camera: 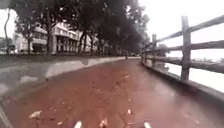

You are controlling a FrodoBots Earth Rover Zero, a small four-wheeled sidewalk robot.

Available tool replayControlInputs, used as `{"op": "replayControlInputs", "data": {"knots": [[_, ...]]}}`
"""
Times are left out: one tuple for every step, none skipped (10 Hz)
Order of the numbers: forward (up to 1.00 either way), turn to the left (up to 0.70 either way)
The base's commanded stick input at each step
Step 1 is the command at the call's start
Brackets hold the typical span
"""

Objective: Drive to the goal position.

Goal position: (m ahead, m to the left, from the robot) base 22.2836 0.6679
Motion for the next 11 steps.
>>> {"op": "replayControlInputs", "data": {"knots": [[0.5,0.0],[0.5,0.0],[0.5,0.0],[0.5,0.0],[0.5,0.0],[0.5,0.0],[0.5,0.0],[0.5,0.0],[0.5,0.0],[0.5,0.0],[0.5,0.0]]}}
